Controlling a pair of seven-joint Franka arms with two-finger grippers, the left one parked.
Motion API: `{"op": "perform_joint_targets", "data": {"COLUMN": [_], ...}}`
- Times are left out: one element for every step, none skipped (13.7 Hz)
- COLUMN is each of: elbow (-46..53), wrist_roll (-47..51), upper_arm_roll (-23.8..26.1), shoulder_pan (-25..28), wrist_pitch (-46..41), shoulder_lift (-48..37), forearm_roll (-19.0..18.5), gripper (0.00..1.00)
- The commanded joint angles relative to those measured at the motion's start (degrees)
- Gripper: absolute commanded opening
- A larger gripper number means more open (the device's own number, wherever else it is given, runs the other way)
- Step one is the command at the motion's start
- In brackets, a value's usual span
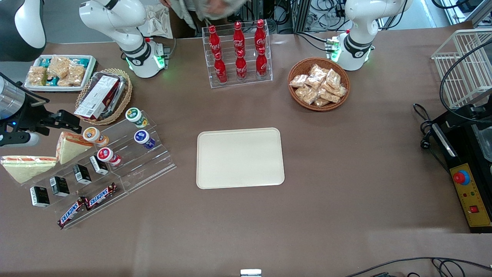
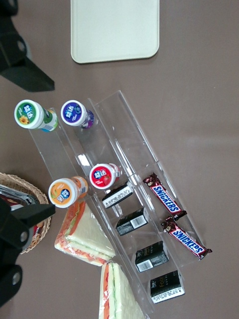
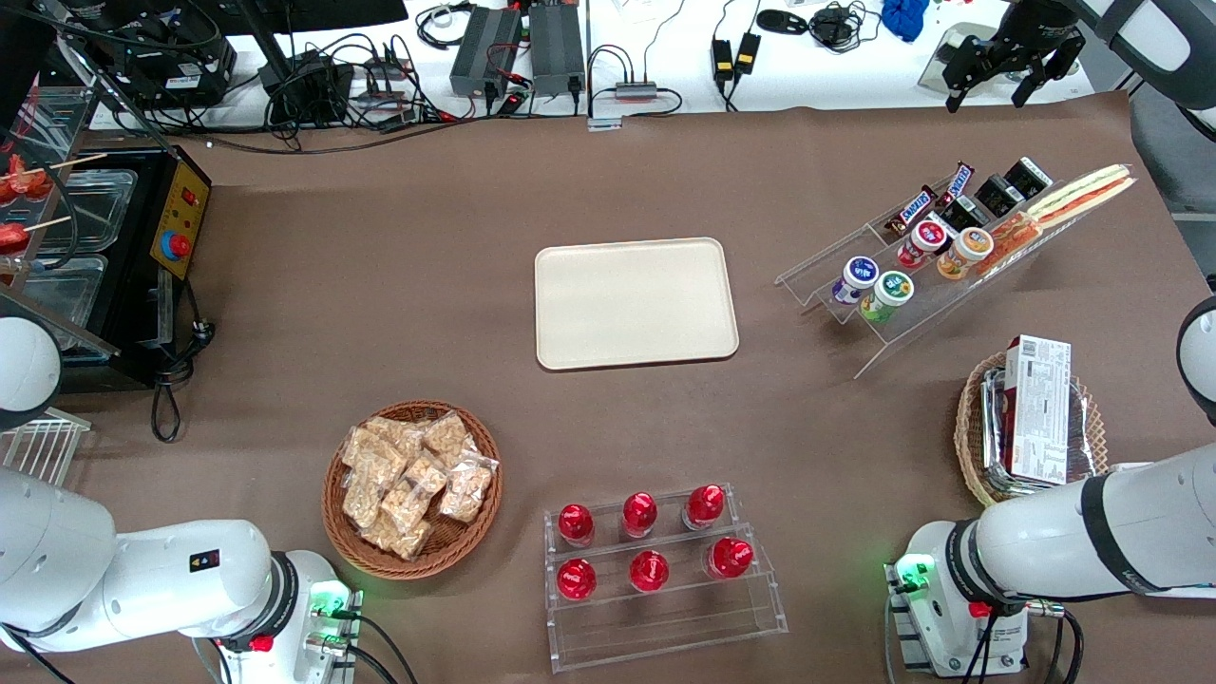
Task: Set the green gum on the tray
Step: 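Move the right gripper over the green-labelled gum bottle in the rack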
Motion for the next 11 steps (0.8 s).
{"op": "perform_joint_targets", "data": {"elbow": [1.49,1.58,1.58,1.49,1.32,1.05,0.61,0.44,-0.09,-1.22,-3.24], "wrist_roll": [-0.63,-0.37,-0.37,-0.63,-0.63,-0.37,-0.02,-0.02,-0.02,0.07,0.24], "upper_arm_roll": [-0.07,0.01,0.01,0.01,0.01,0.10,0.10,0.01,0.10,0.10,0.10], "shoulder_pan": [0.07,0.16,0.16,0.07,0.07,0.24,0.94,1.21,1.21,1.30,1.56], "wrist_pitch": [-1.20,-1.46,-1.55,-1.55,-1.64,-1.73,-3.12,-3.57,-3.57,-3.57,-3.14], "shoulder_lift": [0.58,0.58,0.40,0.58,0.49,0.23,-0.30,-0.48,-1.17,-2.23,-3.89], "forearm_roll": [-0.18,-0.36,-0.10,-0.01,0.08,-0.01,-0.01,-0.01,-0.01,-0.01,-0.01], "gripper": [1.00,1.00,1.00,1.00,1.00,1.00,1.00,1.00,1.00,1.00,1.00]}}
